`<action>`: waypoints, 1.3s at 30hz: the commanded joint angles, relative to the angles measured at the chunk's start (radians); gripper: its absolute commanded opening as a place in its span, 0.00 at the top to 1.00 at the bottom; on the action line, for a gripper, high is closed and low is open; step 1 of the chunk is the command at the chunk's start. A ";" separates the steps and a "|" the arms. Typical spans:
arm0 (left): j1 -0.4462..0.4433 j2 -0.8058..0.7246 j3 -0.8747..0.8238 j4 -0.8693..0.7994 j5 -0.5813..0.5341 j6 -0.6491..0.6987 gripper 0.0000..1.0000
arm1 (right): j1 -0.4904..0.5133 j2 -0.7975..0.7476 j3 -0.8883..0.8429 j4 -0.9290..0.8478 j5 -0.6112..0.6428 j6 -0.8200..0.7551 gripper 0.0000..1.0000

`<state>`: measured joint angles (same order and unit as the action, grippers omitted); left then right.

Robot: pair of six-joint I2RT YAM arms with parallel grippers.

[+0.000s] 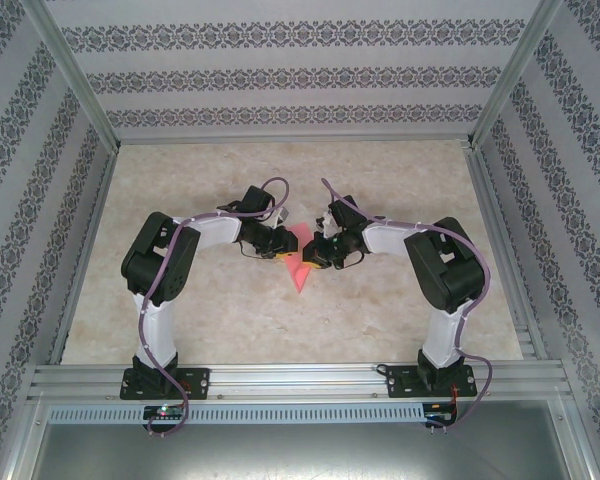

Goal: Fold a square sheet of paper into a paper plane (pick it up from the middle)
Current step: Third fold the triangle at the center of the table.

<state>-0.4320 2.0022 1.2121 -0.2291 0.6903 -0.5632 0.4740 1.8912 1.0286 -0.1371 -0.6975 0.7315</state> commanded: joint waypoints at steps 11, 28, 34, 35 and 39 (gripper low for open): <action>-0.008 0.023 0.012 -0.016 0.033 0.020 0.69 | 0.018 0.053 0.052 -0.033 0.023 -0.023 0.90; -0.008 0.036 0.019 -0.004 0.051 0.010 0.68 | 0.024 0.084 0.069 -0.061 0.048 -0.039 0.86; -0.008 0.030 0.023 -0.004 0.057 0.006 0.68 | 0.026 0.094 0.067 -0.057 0.047 -0.038 0.79; -0.008 0.026 0.024 -0.003 0.057 0.008 0.68 | 0.026 0.096 0.065 -0.056 0.048 -0.037 0.77; -0.008 0.006 0.027 -0.013 0.047 0.014 0.67 | 0.027 0.098 0.057 -0.048 0.046 -0.035 0.69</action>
<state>-0.4126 2.0056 1.2182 -0.2359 0.7555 -0.5632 0.4858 1.9533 1.0897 -0.1886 -0.6708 0.7116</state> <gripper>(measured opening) 0.326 0.298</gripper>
